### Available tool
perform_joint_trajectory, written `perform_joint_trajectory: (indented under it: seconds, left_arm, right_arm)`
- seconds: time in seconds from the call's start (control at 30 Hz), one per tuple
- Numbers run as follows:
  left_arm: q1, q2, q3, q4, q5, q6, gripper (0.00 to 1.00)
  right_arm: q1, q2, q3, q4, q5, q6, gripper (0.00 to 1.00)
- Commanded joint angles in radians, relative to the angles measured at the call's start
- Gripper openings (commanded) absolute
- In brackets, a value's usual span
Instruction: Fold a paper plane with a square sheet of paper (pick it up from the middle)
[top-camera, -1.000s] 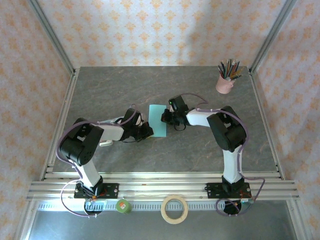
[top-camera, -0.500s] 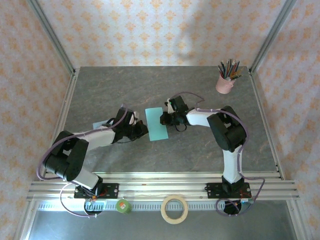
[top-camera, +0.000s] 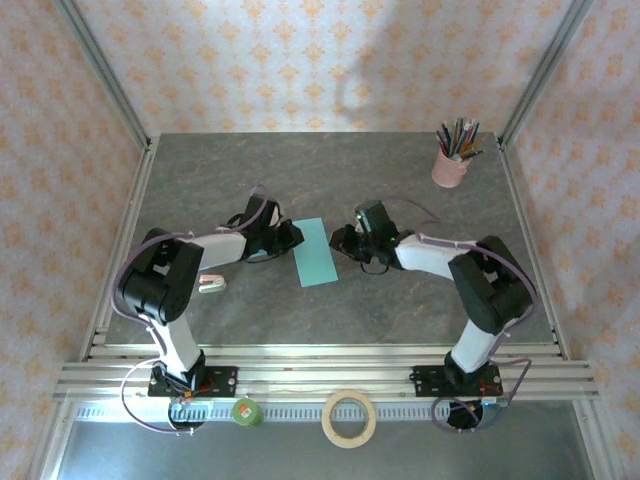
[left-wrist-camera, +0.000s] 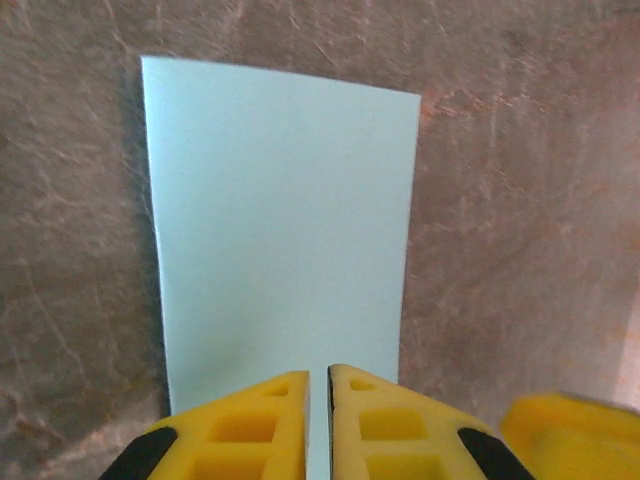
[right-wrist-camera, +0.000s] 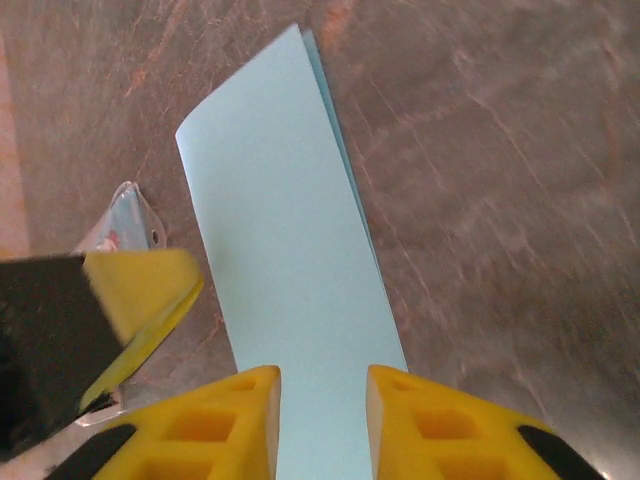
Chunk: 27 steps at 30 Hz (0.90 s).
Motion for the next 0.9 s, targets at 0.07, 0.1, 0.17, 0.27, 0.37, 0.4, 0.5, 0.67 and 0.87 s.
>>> perform_joint_trajectory:
  seconds: [0.07, 0.1, 0.17, 0.27, 0.37, 0.4, 0.5, 0.67, 0.87]
  left_arm:
    - [0.010, 0.030, 0.059, -0.020, -0.099, 0.053, 0.16]
    - [0.011, 0.033, 0.051, -0.008, -0.098, 0.054, 0.16]
    - [0.013, 0.040, 0.043, 0.014, -0.089, 0.054, 0.16]
    - [0.014, 0.062, 0.038, 0.042, -0.076, 0.047, 0.15]
    - [0.013, 0.083, 0.047, 0.004, -0.105, 0.037, 0.15]
    - [0.013, 0.088, 0.050, -0.011, -0.119, 0.034, 0.15]
    - [0.014, 0.099, 0.037, -0.010, -0.129, 0.013, 0.15]
    - [0.014, 0.110, 0.028, -0.023, -0.149, -0.001, 0.15]
    - [0.014, 0.121, 0.023, -0.032, -0.153, 0.010, 0.15]
  right_arm:
    - [0.003, -0.058, -0.078, 0.019, 0.010, 0.132, 0.34]
    - [0.007, -0.058, -0.083, 0.001, 0.005, 0.131, 0.35]
    - [0.014, -0.058, -0.092, -0.009, -0.014, 0.130, 0.36]
    - [0.022, -0.061, -0.105, -0.014, -0.024, 0.133, 0.36]
    - [0.028, -0.067, -0.116, -0.005, -0.029, 0.125, 0.36]
    - [0.028, -0.066, -0.117, -0.008, -0.030, 0.121, 0.36]
    - [0.035, -0.062, -0.120, -0.011, -0.039, 0.114, 0.36]
    - [0.055, -0.058, -0.122, -0.035, -0.049, 0.105, 0.37]
    - [0.059, -0.054, -0.123, -0.077, -0.034, 0.097, 0.38]
